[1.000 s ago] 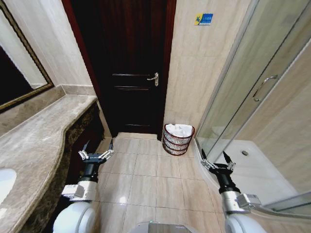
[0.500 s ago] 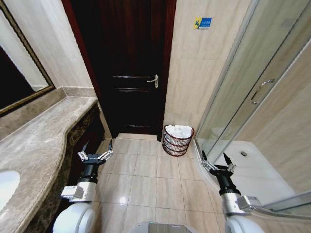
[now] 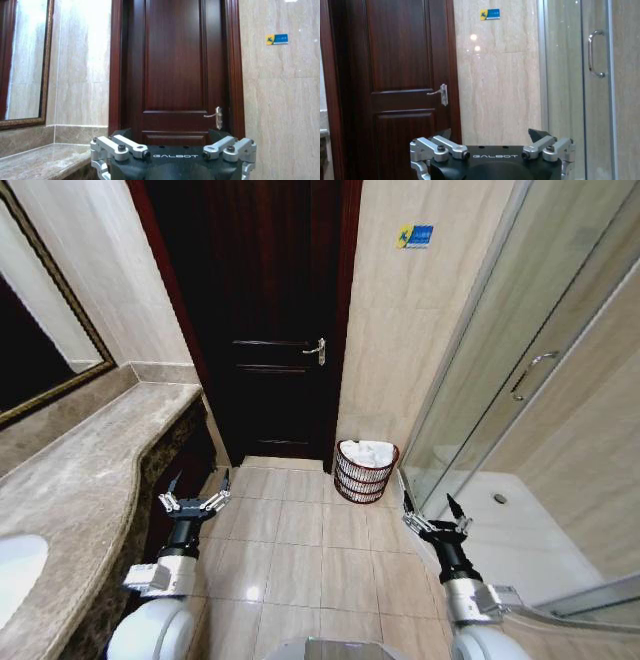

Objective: Discard the used towel into the hamper.

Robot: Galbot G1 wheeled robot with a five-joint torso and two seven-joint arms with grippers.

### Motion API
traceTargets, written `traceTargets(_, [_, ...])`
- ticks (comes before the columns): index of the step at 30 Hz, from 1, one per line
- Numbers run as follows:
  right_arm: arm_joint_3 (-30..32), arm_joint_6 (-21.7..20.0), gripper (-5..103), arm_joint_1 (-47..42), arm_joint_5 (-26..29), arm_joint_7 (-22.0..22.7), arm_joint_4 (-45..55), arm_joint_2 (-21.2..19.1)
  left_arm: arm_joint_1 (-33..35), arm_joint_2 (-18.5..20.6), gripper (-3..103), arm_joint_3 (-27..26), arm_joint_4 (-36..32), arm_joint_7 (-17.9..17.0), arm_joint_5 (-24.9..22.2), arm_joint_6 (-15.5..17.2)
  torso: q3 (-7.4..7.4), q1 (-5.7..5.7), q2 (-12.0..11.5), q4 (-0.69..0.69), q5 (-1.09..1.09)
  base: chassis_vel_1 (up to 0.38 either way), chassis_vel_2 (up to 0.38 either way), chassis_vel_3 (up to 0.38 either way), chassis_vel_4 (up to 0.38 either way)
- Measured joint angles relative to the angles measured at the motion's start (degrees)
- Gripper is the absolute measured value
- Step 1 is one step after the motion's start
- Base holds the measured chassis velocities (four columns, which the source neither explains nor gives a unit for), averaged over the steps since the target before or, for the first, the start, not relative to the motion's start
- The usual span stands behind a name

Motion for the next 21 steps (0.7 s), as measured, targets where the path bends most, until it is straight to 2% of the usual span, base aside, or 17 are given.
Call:
traceTargets(3, [-0.4,0.0,100,0.0,0.1,1.2,0.0,-0.7,-0.1,0.0,100,0.5,0.2,0.0,-0.3,-1.2,0.6,0.51,1.1,0.0,0.0,0.0,0.0,0.0,0.0])
traceTargets(7, [-0.6,0.0,100,0.1,0.0,1.8,-0.5,-1.5,-0.1,-0.1,100,0.5,0.2,0.4,-0.6,-1.9,0.83,0.69,1.5,0.0,0.0,0.0,0.0,0.0,0.0])
traceTargets(15, [-2.5,-0.9,100,-0.1,-0.5,4.4,-0.1,-3.7,0.5,-0.2,100,0.1,1.1,1.0,-0.7,-3.6,0.8,0.66,1.4,0.0,0.0,0.0,0.0,0.0,0.0])
traceTargets(21, [-3.2,-1.8,100,-0.2,-1.8,4.8,-0.1,-3.6,0.6,0.2,100,-0.9,1.5,1.4,-1.6,-3.8,0.69,0.56,1.2,0.0,0.0,0.0,0.0,0.0,0.0])
